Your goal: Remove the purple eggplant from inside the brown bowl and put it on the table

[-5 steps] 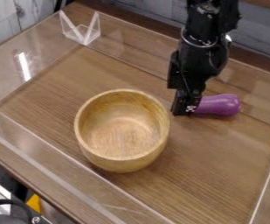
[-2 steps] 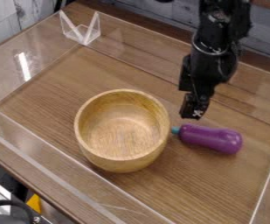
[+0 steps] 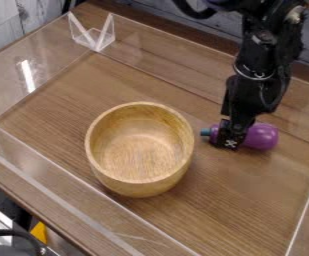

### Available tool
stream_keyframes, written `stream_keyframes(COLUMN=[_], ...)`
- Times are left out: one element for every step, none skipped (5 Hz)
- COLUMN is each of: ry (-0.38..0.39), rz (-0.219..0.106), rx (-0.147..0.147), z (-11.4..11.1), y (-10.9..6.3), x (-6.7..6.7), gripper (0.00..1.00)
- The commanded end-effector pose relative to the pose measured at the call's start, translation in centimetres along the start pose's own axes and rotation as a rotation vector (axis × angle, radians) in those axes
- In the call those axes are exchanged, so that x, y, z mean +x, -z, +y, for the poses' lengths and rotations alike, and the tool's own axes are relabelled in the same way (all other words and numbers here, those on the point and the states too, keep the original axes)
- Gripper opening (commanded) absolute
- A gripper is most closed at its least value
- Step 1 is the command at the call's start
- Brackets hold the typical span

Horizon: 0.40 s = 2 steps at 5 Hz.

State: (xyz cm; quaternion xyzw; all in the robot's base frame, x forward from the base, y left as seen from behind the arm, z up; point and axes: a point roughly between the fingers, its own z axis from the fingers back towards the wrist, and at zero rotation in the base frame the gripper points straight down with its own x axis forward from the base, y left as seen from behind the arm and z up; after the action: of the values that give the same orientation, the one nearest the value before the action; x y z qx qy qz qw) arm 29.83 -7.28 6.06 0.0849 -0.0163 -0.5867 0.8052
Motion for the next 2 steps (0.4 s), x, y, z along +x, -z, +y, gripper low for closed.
stream_keyframes(ry=[-0.014, -0.015], rz=[-0.025, -0.029], rx=[0.031, 0.028], z=[0.25, -0.24], y=[-1.06, -0.95], x=[0.28, 0.63], gripper=[0.0, 0.0])
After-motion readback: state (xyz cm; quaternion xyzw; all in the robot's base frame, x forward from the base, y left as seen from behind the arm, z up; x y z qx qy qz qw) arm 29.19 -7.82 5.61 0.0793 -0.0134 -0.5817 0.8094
